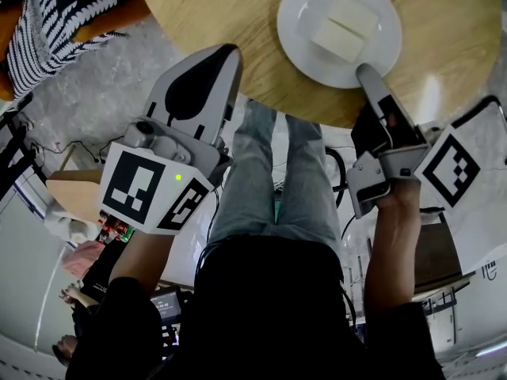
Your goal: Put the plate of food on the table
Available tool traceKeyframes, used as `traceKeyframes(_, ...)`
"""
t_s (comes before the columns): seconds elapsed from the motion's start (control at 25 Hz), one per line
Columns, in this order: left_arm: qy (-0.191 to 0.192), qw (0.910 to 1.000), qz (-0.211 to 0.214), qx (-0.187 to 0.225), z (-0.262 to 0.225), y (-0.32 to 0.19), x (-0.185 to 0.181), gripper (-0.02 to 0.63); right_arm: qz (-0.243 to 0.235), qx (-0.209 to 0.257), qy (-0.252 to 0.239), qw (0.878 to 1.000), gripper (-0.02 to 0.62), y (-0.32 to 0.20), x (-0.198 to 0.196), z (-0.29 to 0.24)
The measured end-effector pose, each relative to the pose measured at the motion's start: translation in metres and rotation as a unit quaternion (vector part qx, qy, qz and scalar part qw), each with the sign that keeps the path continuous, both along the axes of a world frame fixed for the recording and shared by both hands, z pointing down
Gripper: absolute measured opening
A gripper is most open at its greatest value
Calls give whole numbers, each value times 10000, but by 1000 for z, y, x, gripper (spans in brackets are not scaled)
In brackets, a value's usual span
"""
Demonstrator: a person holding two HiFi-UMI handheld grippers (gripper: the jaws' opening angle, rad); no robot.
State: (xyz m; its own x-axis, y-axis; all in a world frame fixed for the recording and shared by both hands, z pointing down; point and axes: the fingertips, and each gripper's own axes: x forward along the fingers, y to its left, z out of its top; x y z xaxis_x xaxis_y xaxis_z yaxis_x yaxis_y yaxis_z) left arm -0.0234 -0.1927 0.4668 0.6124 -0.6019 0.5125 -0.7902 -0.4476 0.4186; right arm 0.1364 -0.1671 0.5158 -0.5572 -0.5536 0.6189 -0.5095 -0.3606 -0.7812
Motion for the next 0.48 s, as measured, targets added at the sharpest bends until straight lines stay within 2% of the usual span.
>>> traceKeyframes(0.24, 2, 9999, 29, 159, -22, -4, -16, 5, -445, -24, 650, 9969, 74, 0, -10, -1)
traceKeyframes(0.36, -18, 9997, 15, 223, -28, -5, -18, 5, -555, -53, 706, 9960, 77, 1, -8, 3)
traceKeyframes(0.48, -28, 9996, 15, 285, -36, -5, -15, 5, -598, -98, 643, 9961, 107, 6, -5, 3)
